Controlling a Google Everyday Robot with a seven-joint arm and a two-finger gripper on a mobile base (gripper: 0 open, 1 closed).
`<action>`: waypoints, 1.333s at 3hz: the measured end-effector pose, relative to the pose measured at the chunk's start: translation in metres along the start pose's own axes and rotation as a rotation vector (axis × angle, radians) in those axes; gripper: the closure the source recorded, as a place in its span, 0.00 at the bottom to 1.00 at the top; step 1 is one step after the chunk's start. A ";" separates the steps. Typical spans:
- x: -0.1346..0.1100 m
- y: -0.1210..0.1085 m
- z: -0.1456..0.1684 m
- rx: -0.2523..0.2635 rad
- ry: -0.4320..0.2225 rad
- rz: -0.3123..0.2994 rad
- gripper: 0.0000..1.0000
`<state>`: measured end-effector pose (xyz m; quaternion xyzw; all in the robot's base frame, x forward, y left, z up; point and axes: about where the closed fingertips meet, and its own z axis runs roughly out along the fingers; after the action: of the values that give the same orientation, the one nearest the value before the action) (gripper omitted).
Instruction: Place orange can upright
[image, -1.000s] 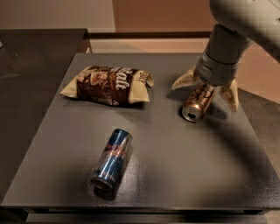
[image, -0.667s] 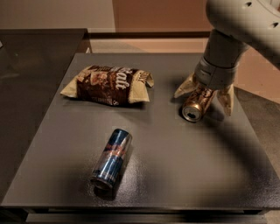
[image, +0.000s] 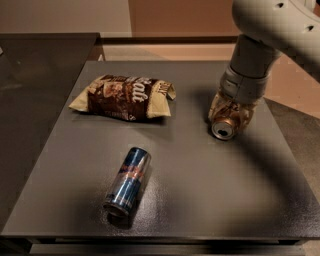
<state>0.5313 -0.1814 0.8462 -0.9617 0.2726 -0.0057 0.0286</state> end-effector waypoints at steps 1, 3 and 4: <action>0.001 -0.010 -0.008 0.033 0.010 0.080 0.86; -0.001 -0.038 -0.047 0.194 -0.014 0.434 1.00; -0.001 -0.040 -0.060 0.260 -0.086 0.639 1.00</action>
Offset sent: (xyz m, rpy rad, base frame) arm 0.0172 0.0346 0.0577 0.1982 -0.0569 -0.5732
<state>0.5500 -0.1503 0.9088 -0.8154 0.5555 0.0092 0.1627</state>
